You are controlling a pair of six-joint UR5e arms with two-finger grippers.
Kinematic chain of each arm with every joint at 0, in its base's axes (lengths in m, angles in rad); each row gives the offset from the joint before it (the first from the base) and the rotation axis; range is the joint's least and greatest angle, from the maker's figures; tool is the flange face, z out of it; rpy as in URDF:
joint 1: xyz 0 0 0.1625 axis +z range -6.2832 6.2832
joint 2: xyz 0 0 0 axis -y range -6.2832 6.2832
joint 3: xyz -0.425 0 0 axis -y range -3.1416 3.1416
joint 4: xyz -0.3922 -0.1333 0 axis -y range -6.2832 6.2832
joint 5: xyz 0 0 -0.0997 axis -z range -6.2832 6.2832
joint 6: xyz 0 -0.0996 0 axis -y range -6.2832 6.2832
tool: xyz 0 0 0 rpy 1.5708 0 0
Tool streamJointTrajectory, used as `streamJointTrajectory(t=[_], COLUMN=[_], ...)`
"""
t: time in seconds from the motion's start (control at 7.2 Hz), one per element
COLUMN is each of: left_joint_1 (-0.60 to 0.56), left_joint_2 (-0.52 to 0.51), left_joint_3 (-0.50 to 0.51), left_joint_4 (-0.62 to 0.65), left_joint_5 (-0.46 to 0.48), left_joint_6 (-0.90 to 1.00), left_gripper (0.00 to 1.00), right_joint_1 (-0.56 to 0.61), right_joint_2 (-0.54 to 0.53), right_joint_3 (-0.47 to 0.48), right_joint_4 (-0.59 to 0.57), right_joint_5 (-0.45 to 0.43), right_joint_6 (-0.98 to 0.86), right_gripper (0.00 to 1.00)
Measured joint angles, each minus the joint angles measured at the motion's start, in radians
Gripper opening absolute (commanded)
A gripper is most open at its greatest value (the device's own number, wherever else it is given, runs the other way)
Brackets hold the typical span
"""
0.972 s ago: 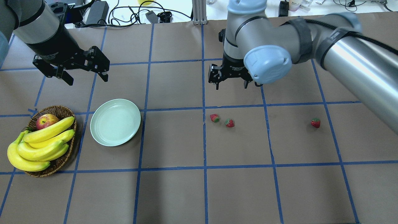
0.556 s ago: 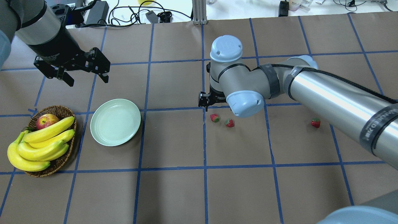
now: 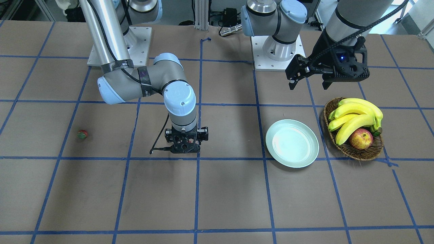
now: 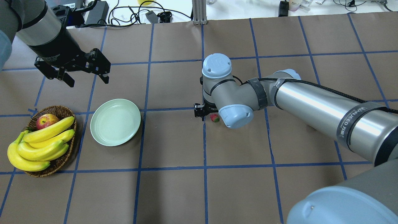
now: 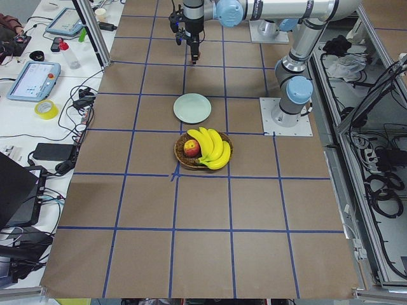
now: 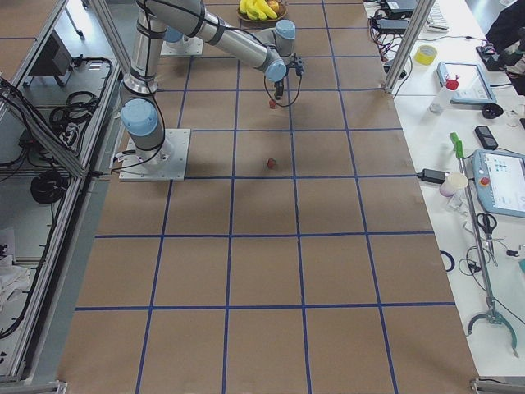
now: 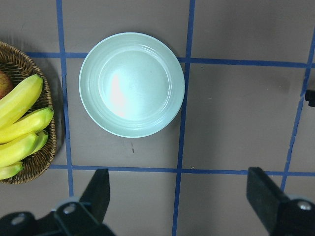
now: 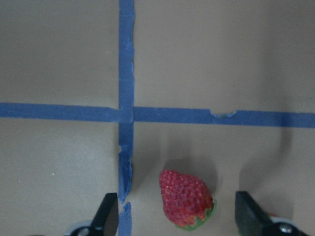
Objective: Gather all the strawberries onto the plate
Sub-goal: 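Carry the strawberry toward the plate and set it down on the table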
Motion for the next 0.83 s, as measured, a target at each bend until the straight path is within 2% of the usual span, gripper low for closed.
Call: streamJointTrajectory(t=[0.14,0.69,0.83], left_joint_1=[0.000,0.001,0.001], left_joint_2=[-0.001,-0.001,-0.001], left_joint_3=[0.000,0.000,0.000], left_joint_4=[0.000,0.000,0.001], left_joint_5=[0.000,0.001,0.001], left_joint_6=[0.000,0.000,0.000], left_gripper=[1.00,1.00,1.00], right_joint_1=[0.000,0.006,0.025], right_joint_2=[0.003,-0.002,-0.005], right_joint_3=[0.000,-0.017,-0.048], right_joint_4=[0.000,0.005,0.007], right_joint_5=[-0.001,0.012,0.054], right_joint_6=[-0.001,0.018,0.064], right_gripper=[0.00,0.00,0.00])
